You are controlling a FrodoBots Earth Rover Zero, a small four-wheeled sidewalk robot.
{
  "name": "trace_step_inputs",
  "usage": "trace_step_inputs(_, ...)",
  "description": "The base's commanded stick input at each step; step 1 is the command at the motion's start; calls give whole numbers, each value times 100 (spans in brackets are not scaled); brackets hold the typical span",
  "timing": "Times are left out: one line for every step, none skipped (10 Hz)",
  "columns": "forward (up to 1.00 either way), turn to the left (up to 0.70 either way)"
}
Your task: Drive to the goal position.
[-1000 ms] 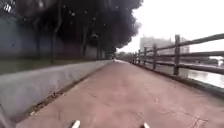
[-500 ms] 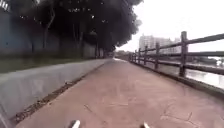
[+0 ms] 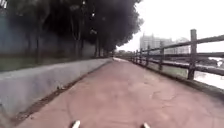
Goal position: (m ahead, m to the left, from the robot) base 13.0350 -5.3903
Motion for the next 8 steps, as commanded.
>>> trace_step_inputs(70, 0)
trace_step_inputs(70, 0)
trace_step_inputs(70, 0)
trace_step_inputs(70, 0)
trace_step_inputs(70, 0)
trace_step_inputs(70, 0)
trace_step_inputs(70, 0)
trace_step_inputs(70, 0)
